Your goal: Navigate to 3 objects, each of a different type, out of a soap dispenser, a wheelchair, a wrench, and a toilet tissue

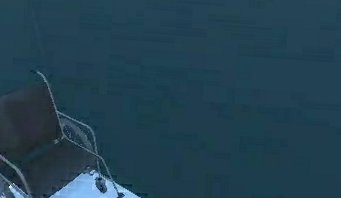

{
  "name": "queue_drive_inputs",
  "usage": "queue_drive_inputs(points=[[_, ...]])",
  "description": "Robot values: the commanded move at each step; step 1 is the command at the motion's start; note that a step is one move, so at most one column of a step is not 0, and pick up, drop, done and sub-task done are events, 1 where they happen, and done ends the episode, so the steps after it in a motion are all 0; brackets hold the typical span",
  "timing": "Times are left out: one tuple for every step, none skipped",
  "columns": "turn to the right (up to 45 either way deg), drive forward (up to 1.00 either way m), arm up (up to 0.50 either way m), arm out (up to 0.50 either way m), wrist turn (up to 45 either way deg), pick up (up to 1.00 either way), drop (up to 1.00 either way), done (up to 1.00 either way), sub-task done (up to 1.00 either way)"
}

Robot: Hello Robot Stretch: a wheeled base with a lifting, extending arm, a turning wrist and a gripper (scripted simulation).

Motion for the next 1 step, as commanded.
queue_drive_inputs(points=[[45.0,0.00,0.00,0.00,0.0,0.00,0.00,0.00,0.00]])
